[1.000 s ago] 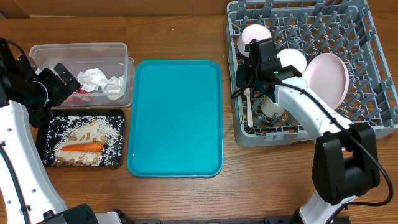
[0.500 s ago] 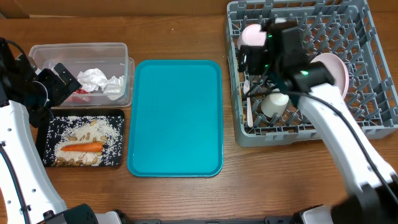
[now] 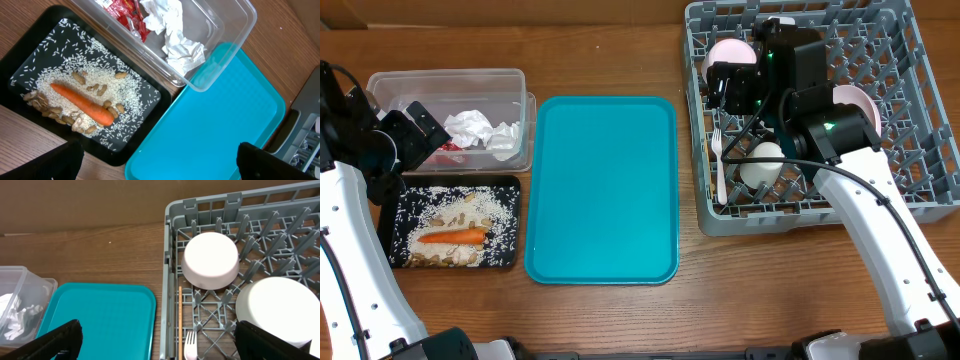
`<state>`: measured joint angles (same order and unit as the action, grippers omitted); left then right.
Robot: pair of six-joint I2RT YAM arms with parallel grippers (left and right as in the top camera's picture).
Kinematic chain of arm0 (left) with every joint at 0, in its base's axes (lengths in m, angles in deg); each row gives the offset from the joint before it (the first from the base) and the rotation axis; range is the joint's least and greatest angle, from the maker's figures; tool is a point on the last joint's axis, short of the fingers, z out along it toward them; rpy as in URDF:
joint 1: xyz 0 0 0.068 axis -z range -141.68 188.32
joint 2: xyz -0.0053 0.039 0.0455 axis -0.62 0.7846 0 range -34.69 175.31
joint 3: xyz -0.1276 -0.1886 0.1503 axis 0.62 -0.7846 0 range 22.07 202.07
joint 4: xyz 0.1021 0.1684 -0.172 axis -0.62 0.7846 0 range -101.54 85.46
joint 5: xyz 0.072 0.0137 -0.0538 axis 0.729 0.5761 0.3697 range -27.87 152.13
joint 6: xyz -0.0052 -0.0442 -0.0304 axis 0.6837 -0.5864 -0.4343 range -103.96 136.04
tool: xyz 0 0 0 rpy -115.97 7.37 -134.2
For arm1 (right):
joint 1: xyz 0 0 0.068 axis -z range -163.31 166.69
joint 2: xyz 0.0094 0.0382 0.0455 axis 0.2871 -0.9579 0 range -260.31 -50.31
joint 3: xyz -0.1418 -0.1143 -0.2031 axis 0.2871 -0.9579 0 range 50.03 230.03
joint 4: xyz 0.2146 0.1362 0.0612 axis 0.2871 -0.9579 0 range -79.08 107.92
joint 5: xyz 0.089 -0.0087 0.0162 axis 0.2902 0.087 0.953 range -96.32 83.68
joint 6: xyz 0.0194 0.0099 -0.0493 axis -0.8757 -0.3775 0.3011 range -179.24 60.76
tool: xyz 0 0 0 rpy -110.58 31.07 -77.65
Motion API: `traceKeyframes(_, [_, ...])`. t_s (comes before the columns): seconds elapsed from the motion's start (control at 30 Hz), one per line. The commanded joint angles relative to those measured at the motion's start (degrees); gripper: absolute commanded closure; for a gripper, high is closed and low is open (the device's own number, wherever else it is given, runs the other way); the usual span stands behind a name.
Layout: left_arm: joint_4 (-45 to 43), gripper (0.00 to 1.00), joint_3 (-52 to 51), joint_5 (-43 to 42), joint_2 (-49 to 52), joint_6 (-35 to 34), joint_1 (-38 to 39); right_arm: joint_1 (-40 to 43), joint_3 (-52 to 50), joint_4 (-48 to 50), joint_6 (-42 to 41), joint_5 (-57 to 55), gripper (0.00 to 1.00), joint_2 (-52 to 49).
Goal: Sort waste into correct bins and load items into the dishwasher
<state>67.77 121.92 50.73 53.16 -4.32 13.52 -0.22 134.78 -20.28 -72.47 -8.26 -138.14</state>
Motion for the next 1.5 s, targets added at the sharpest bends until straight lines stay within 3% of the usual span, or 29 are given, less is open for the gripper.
traceKeyframes(0.0, [-0.04, 0.00, 1.14, -0.46, -0.98, 0.46, 0.07, 0.22, 0.61, 0.33, 0.13, -0.50, 0.00, -0.04])
traceKeyframes(1.0, [-0.04, 0.00, 1.14, -0.46, -0.98, 0.46, 0.07, 0.15, 0.37, 0.11, 0.13, -0.50, 0.00, 0.59])
traceKeyframes(1.47, [-0.04, 0.00, 1.14, -0.46, -0.98, 0.46, 0.07, 0.28, -1.33, -3.63, 0.15, -5.92, 0.00, 22.93])
